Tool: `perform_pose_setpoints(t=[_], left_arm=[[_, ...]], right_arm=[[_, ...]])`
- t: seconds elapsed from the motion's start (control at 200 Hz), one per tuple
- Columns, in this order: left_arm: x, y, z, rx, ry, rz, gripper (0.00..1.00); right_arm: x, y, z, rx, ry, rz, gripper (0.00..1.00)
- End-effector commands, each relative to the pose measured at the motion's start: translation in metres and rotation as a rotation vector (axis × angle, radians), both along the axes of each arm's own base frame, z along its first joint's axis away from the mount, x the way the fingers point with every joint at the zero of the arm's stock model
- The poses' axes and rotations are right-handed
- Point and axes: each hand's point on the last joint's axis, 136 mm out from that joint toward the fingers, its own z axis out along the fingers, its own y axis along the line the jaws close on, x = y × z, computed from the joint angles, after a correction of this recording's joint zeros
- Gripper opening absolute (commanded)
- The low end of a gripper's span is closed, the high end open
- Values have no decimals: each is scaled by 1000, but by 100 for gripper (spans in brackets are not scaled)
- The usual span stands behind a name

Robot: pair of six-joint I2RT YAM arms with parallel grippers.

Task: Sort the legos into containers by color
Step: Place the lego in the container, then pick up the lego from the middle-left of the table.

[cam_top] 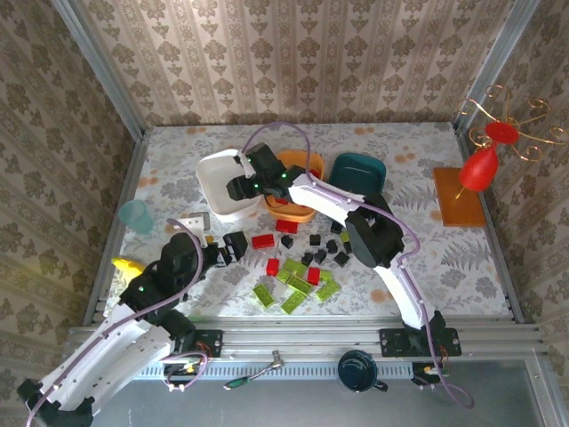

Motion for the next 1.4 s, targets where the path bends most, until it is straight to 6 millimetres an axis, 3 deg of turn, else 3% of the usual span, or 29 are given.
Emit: perform_pose_setpoints(t=[0.0,0.135,0.26,0.335,0.505,0.655,0.67,0.74,1.0,1.29,1.395], left_arm=[[-2,4,0,7,15,8,99],[-3,-1,-3,-1,26,-9,98],[-4,-12,-16,36,86,-63,97],[-5,-25,-32,73,151,-112,95],[-10,-49,-66,223,230,-202,91],[-6,-71,-82,354,255,-277,92],[-5,-72,-84,373,259,-281,92],[-4,-77,-95,449,291,-298,92],[-1,-100,-128,557,347,-344,78],[2,-97,-155,652,388,-332,72],[1,-95,-162,663,404,-329,64]], right_arm=[[-3,-1,52,84,-39,-1,63],[-17,-25,87,104,-109,-37,64],[-46,-56,98,133,-125,-68,65],[-66,-77,98,144,-123,-98,65],[-114,-124,70,121,-75,-143,66],[-143,-159,53,92,-60,-189,66],[-146,-163,60,103,-73,-192,66],[-157,-178,59,91,-79,-210,66],[-182,-219,59,63,-113,-274,67],[-190,-241,69,36,-166,-304,68],[-191,-244,74,38,-179,-310,68]])
